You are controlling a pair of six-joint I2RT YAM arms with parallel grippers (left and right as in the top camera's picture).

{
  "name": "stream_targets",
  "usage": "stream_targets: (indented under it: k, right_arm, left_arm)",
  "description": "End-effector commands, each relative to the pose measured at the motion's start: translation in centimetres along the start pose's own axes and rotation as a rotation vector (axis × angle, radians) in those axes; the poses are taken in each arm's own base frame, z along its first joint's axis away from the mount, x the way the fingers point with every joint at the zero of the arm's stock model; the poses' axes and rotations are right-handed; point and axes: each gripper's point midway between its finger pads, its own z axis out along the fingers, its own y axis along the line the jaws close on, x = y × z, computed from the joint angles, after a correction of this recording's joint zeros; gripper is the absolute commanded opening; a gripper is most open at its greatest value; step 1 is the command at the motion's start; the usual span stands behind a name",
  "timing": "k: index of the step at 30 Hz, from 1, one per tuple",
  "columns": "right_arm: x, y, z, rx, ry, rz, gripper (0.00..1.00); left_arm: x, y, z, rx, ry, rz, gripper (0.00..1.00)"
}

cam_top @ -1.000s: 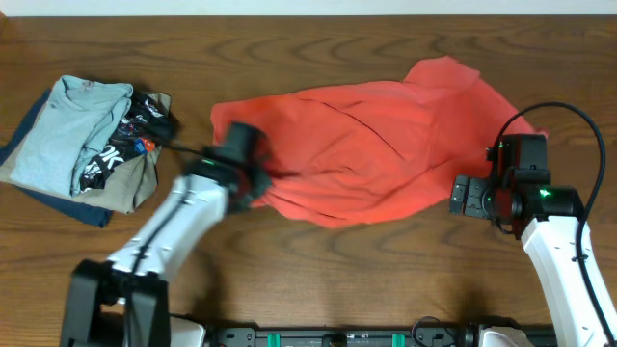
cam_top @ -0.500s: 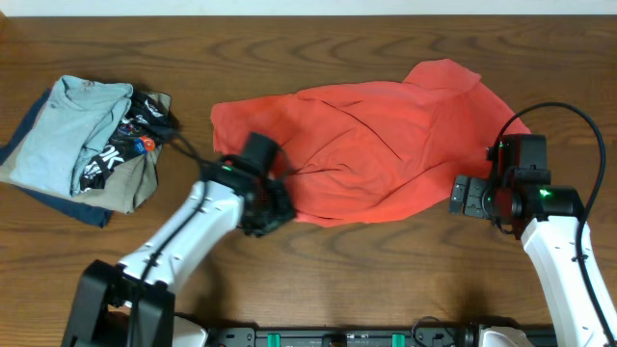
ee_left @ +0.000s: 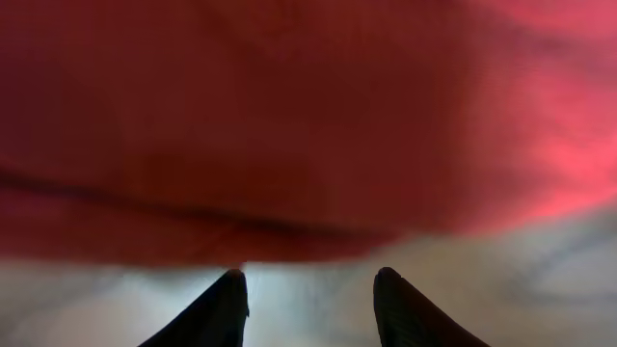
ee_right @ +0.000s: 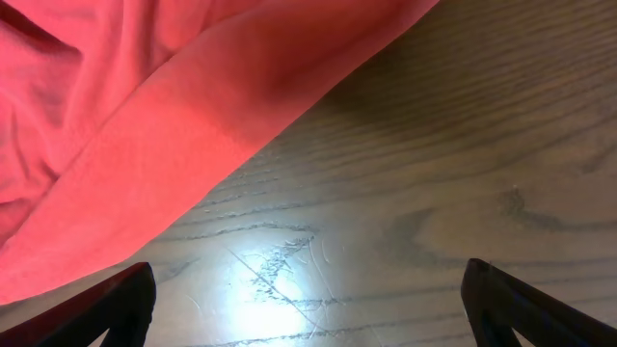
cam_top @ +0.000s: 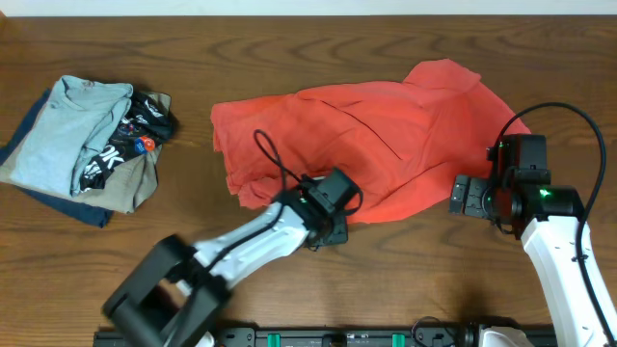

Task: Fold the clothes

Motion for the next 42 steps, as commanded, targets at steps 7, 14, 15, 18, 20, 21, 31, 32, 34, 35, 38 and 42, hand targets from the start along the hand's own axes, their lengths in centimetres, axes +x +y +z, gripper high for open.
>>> stream_targets:
  k: [7,14,15,18,20,21,31,32,34,35,38,42]
  right_arm:
    - [-0.6,-0.3,-0.5,0.006,-0.024,0.026,0.99]
    - [-0.7,-0.3,-0.5,0.005,-0.028,0.026,0.99]
    - [-0.7,-0.3,-0.5,0.005,-0.028,0.026,0.99]
    - [-0.7,-0.3,-0.5,0.005,-0.028,0.026,0.99]
    - [-0.7,-0.3,-0.5,0.005,-0.028,0.026,0.99]
    - [-0.7,-0.3,-0.5,0.005,-0.028,0.026,0.99]
    - [-0.7,-0.4,-0.5,0.013,-0.029,0.026,0.99]
    - [-0.8,-0.5,-0.5,0.013,-0.03,0.028,0.99]
    - [-0.8,-0.6,-0.5,0.015,-0.031,0.041,0.99]
    - [-0.9,-0.7,-0.5,0.016,-0.032,0.056,0.99]
    - [-1.0,-0.9,-0.4,0.017,-0.036,0.091,0.99]
    - [-0.9,-0.7,-0.4,0.005,-0.028,0.101,0.99]
  left_arm:
    - [-3.0,2.9,2.2,-0.138,-0.136,-0.031,0.45]
    - [-2.9,3.0,2.2,-0.14,-0.127,-0.034,0.45]
    - [-3.0,2.9,2.2,-0.136,-0.131,-0.034,0.45]
    - [-3.6,2.3,2.2,-0.112,-0.155,-0.034,0.37]
    - [-3.9,2.0,2.2,-0.097,-0.166,-0.033,0.19]
    - [-4.0,1.9,2.2,-0.093,-0.169,-0.034,0.08]
    - [-1.5,5.1,-2.2,-0.202,-0.051,-0.072,0.06]
    - [-1.1,5.9,-3.7,-0.224,-0.035,-0.076,0.06]
    - [-0.4,7.5,-6.8,-0.251,-0.012,-0.051,0.06]
    - [-0.1,8.2,-8.1,-0.252,-0.011,-0.037,0.06]
    - [0.1,10.0,-11.6,-0.237,-0.037,-0.026,0.06]
    - [0.0,10.7,-13.8,-0.198,-0.095,-0.068,0.06]
